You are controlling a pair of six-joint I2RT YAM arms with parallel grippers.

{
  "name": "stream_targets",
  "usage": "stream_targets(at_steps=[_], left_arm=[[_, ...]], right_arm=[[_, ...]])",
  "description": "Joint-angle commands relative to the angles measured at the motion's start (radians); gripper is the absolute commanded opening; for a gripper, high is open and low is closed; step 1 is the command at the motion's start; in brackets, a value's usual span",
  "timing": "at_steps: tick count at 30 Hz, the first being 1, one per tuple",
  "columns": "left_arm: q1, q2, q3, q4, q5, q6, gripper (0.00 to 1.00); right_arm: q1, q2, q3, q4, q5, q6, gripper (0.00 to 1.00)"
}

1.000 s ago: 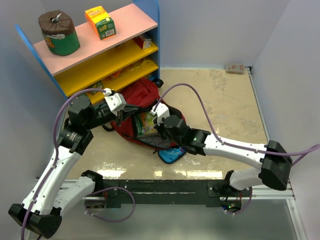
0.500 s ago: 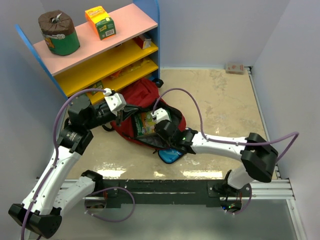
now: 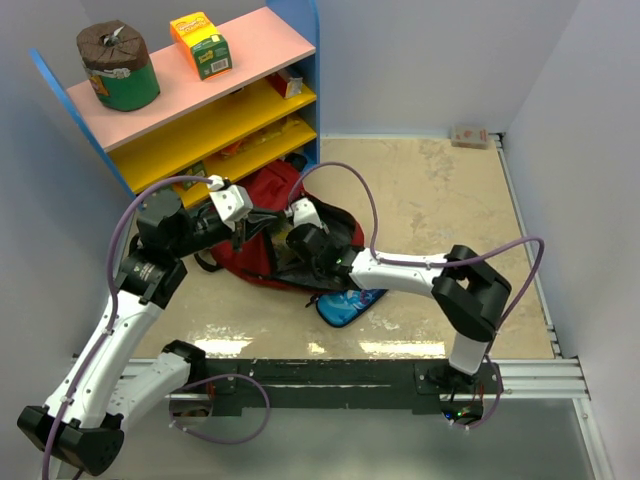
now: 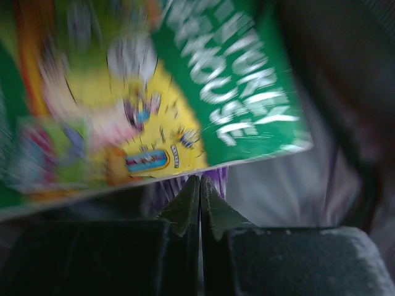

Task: Pack the student bag
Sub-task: Place the book in the student bag, then pick up the stationery from the center of the board.

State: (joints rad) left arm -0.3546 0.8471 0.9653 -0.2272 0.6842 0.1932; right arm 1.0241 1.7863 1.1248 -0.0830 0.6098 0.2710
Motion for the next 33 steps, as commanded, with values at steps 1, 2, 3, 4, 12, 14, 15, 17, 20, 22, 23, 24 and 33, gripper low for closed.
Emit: stream_targets(at_steps=[1, 2, 3, 4, 12, 14, 15, 17, 20, 22, 23, 24, 33], left_arm=[[-0.001, -0.026, 0.061, 0.072, 0.067, -0.020, 0.10], [-0.001, -0.029, 0.058, 0.074, 0.069, -0.018, 0.11], [-0.001, -0.034, 0.053, 0.077, 0.067, -0.018, 0.10], [-0.001, -0.036, 0.044, 0.078, 0.067, -0.018, 0.11], [-0.001, -0.048, 0.033, 0.074, 0.067, -0.012, 0.10], [-0.001, -0.048, 0.033, 0.083, 0.069, -0.017, 0.10], [-0.001, -0.046, 0.033, 0.088, 0.071, -0.023, 0.10], [-0.001, -0.046, 0.033, 0.094, 0.074, -0.031, 0.11], [-0.001, -0.043, 0.042, 0.092, 0.080, -0.035, 0.10], [-0.001, -0.040, 0.050, 0.082, 0.081, -0.029, 0.11], [-0.003, -0.040, 0.052, 0.075, 0.084, -0.021, 0.11], [-0.001, -0.039, 0.055, 0.071, 0.087, -0.017, 0.11], [-0.001, -0.036, 0.049, 0.075, 0.092, -0.012, 0.10]], right_arm=[[-0.016, -0.089, 0.044, 0.225, 0.010, -0.047, 0.05], [-0.016, -0.137, 0.024, 0.247, 0.008, -0.046, 0.13], [-0.021, -0.160, 0.006, 0.247, 0.005, -0.036, 0.20], [-0.022, -0.180, -0.031, 0.244, -0.005, -0.030, 0.30], [-0.044, -0.553, -0.252, 0.016, 0.036, 0.260, 0.98], [-0.067, -0.617, -0.307, -0.040, 0.007, 0.295, 0.99], [-0.115, -0.649, -0.316, -0.069, -0.027, 0.339, 0.99], [-0.217, -0.642, -0.307, -0.210, -0.059, 0.417, 0.99], [-0.321, -0.599, -0.319, -0.314, -0.131, 0.483, 0.99], [-0.364, -0.605, -0.373, -0.296, -0.219, 0.504, 0.99], [-0.404, -0.619, -0.393, -0.285, -0.252, 0.528, 0.99], [-0.418, -0.630, -0.431, -0.276, -0.280, 0.540, 0.99], [-0.446, -0.720, -0.615, -0.183, -0.479, 0.743, 0.99]])
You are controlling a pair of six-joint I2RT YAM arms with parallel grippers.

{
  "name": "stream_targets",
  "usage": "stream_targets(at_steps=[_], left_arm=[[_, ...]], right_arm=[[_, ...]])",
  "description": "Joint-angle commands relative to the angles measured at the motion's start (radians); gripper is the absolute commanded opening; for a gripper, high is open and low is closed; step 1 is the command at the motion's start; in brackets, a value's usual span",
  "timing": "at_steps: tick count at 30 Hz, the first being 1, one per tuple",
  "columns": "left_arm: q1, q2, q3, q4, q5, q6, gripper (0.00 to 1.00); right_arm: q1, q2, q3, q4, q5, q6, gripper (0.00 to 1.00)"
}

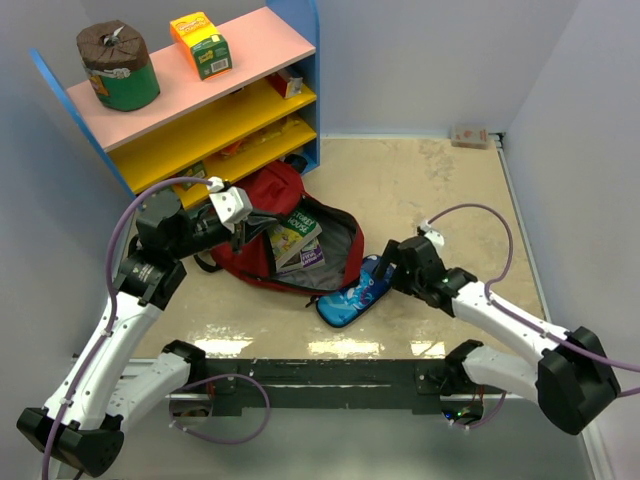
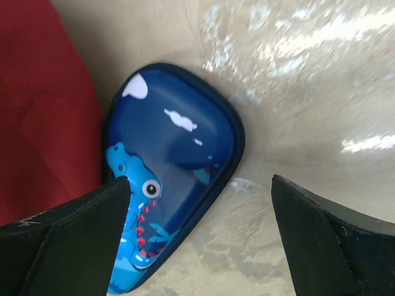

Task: Pack the student bag
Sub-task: Pick up the stationery from the center of the board.

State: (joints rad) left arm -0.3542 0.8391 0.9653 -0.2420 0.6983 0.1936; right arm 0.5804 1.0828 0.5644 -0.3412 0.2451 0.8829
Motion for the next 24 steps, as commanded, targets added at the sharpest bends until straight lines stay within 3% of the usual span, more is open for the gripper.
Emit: stream_targets(at_steps=[1, 11, 21, 22, 24], left_arm=[[-0.002, -0.028, 0.050, 0.090, 0.079, -0.014, 0.11], [-0.002, -0.018, 0.067, 0.093, 0.084, -0.019, 0.11], [-0.002, -0.018, 0.064, 0.081, 0.079, -0.010, 0.10], [-0.002, -0.020, 0.062, 0.079, 0.078, -0.003, 0.11], [-0.002, -0.021, 0.055, 0.084, 0.078, -0.005, 0.11]], right_arm=[[-0.002, -0.012, -0.067, 0.117, -0.127, 0.143, 0.99], [-0.004, 0.175, -0.164, 0.450, -0.244, 0.396, 0.99], [0.116, 0.292, -0.020, 0.435, 0.017, 0.447, 0.98], [0.154, 0.310, -0.005, 0.426, 0.046, 0.446, 0.96], [0.176, 0.325, 0.020, 0.438, 0.085, 0.439, 0.80]])
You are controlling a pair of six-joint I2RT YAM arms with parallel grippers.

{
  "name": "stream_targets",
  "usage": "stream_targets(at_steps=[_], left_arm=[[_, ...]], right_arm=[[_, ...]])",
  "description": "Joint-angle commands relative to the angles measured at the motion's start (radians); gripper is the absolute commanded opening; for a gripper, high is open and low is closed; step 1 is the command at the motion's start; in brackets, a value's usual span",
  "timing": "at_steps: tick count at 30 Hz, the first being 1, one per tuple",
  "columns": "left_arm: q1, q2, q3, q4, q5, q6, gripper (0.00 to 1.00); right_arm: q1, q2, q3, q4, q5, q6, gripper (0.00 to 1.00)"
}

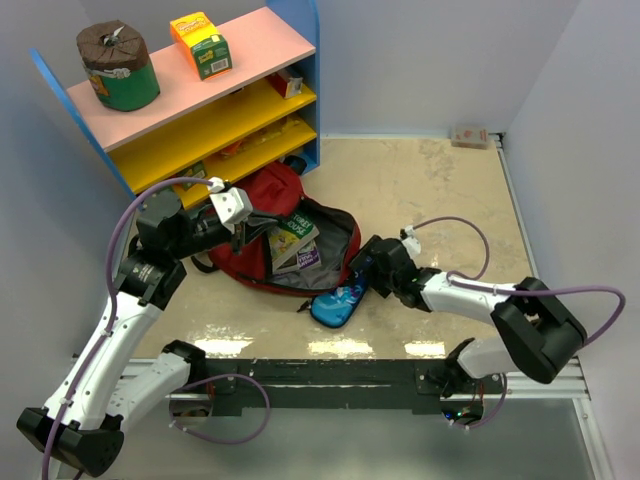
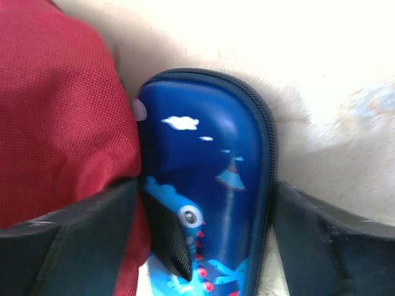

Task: Pack the student bag
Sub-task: Pick up the stationery from the center of the board.

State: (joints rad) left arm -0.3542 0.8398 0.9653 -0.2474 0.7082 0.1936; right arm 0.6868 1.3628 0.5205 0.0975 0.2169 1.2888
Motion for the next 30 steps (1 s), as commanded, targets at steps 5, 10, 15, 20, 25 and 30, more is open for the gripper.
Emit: stream_targets(at_steps=[5, 10, 15, 20, 25, 30], left_arm=[[-0.002, -0.025, 0.052, 0.096, 0.071, -0.008, 0.11], [-0.002, -0.022, 0.053, 0.091, 0.070, -0.005, 0.11], [-0.002, -0.022, 0.049, 0.099, 0.070, -0.010, 0.11], [-0.002, -0.022, 0.041, 0.106, 0.071, -0.019, 0.10], [-0.002, -0.021, 0.035, 0.120, 0.073, -0.029, 0.11], [-0.002, -0.015, 0.042, 0.122, 0.073, -0.034, 0.11]], right_arm=[[0.074, 0.096, 0.099, 0.001, 0.141, 0.008, 0.47], [0.080, 0.085, 0.164, -0.085, 0.205, -0.065, 0.00], [0.097, -0.086, 0.187, -0.160, 0.300, -0.147, 0.00], [0.128, -0.295, 0.216, -0.269, 0.415, -0.232, 0.00], [0.155, -0.456, 0.269, -0.360, 0.447, -0.290, 0.00], [0.160, -0.472, 0.418, -0.406, 0.400, -0.332, 0.00]])
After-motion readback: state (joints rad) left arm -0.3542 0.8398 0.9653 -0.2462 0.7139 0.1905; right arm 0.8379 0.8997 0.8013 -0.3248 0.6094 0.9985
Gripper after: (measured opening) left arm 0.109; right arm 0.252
